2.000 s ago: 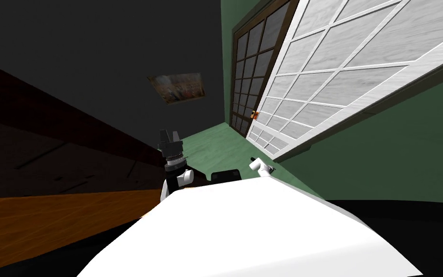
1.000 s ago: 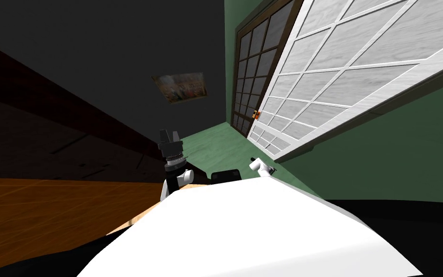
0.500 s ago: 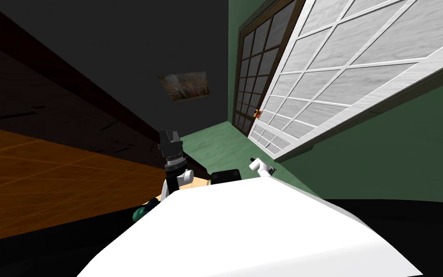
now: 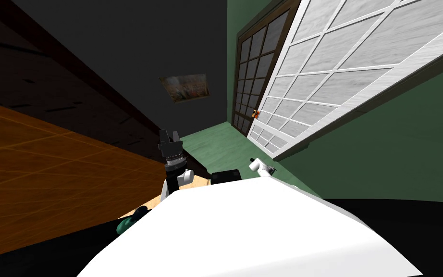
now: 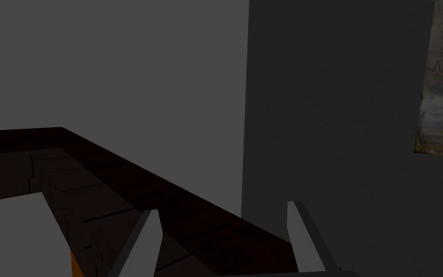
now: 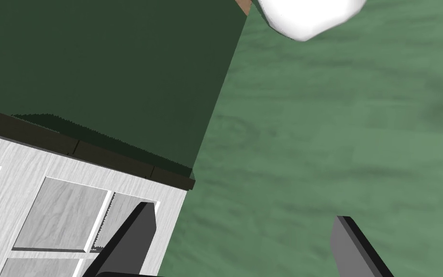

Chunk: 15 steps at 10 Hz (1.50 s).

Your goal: Push the door open

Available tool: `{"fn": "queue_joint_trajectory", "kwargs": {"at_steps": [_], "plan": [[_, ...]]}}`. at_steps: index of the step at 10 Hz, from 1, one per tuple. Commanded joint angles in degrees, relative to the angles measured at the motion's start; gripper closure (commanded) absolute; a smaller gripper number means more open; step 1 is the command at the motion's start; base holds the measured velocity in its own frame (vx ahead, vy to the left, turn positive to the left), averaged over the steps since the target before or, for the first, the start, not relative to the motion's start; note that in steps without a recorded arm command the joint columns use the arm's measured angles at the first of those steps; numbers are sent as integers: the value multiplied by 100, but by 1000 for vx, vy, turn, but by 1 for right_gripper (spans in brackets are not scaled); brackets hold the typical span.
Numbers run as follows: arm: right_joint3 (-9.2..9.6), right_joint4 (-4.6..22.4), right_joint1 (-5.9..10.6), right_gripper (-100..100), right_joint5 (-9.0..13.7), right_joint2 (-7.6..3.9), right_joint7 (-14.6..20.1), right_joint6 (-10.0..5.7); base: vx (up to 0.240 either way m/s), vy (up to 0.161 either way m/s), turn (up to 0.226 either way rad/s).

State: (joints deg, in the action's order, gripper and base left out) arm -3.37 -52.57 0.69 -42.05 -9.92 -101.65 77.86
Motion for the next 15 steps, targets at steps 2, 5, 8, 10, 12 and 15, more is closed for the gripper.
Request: {"fn": "queue_joint_trajectory", "kwargs": {"at_steps": [2,5,8,10,12,15], "plan": [[0,0,1,-100,0,-1,0,0,-2,2,-6],[0,0,1,-100,0,-1,0,0,7,-7,23],[54,106,42,-100,-12,-22,-28,1,-12,5,-18],[54,106,42,-100,-12,-22,-28,1,-24,10,-33],[54,106,42,-100,-12,-22,-28,1,2,-6,21],[54,106,42,-100,-12,-22,-28,1,-2,1,-5]]}}
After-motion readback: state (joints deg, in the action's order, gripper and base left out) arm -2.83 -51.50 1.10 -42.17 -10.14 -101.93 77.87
